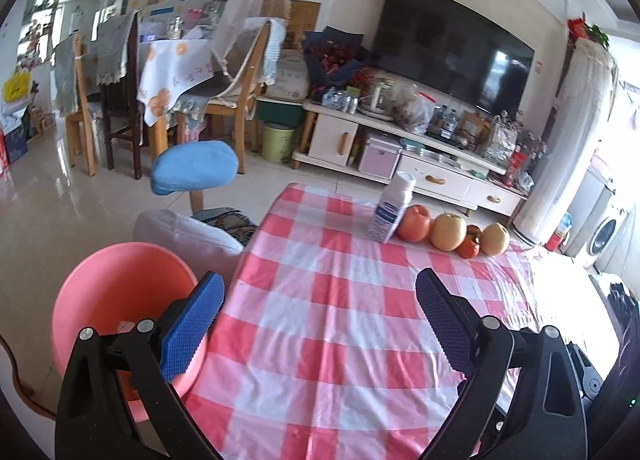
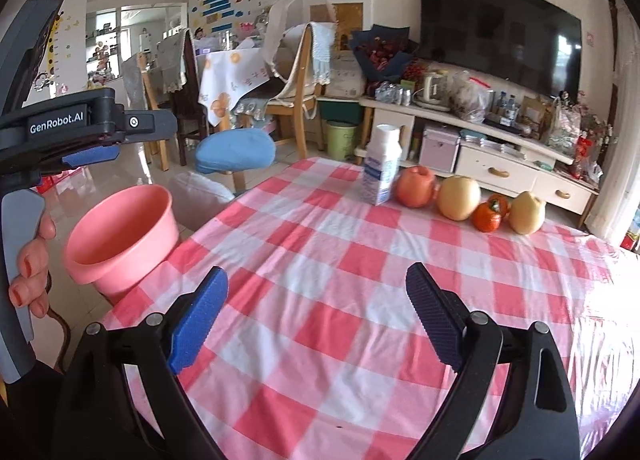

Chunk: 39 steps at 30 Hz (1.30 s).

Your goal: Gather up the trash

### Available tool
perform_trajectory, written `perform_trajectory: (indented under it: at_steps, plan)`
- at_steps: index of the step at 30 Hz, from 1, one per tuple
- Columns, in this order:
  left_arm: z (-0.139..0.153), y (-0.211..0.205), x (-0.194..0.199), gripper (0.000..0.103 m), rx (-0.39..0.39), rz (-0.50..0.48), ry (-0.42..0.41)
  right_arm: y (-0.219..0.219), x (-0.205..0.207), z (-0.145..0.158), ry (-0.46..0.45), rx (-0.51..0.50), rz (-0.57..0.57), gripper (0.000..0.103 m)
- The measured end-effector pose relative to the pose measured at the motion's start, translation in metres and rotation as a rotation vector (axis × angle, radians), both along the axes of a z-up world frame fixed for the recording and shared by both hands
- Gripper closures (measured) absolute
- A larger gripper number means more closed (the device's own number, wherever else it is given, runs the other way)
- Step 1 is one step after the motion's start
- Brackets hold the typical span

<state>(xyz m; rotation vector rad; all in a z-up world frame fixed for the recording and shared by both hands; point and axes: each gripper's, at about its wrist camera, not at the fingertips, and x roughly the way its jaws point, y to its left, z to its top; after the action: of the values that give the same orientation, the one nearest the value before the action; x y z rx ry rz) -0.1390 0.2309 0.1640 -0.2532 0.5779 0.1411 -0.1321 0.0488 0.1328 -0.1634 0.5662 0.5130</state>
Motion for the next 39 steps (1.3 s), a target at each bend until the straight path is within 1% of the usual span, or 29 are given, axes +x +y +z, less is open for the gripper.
perform_trajectory:
  at_steps: [5,16,20,28,32,34,36,39]
  plan:
    - [0.003,-0.026,0.007,0.007,0.022,-0.030,0.002,-0.022,0.001,0.002,-0.028,-0.003,-0.044,0.011]
    - [0.004,-0.083,0.022,0.007,0.045,-0.098,0.002,-0.074,0.010,0.007,-0.083,-0.017,-0.155,0.010]
    - [0.003,-0.104,0.027,0.007,0.074,-0.104,0.017,-0.093,0.012,0.010,-0.102,-0.020,-0.190,0.010]
    - [-0.002,-0.134,0.037,0.007,0.078,-0.102,0.039,-0.126,0.017,0.012,-0.136,-0.028,-0.251,0.008]
    - [-0.002,-0.144,0.039,0.007,0.089,-0.094,0.027,-0.139,0.019,0.010,-0.148,-0.033,-0.272,0.007]
    - [-0.001,-0.150,0.038,0.007,0.098,-0.081,0.006,-0.144,0.020,0.009,-0.151,-0.035,-0.281,0.007]
    - [0.001,-0.157,0.038,0.007,0.110,-0.081,-0.015,-0.149,0.020,0.009,-0.154,-0.035,-0.290,0.007]
    - [0.002,-0.168,0.040,0.007,0.129,-0.087,-0.021,-0.157,0.022,0.008,-0.157,-0.037,-0.301,0.007]
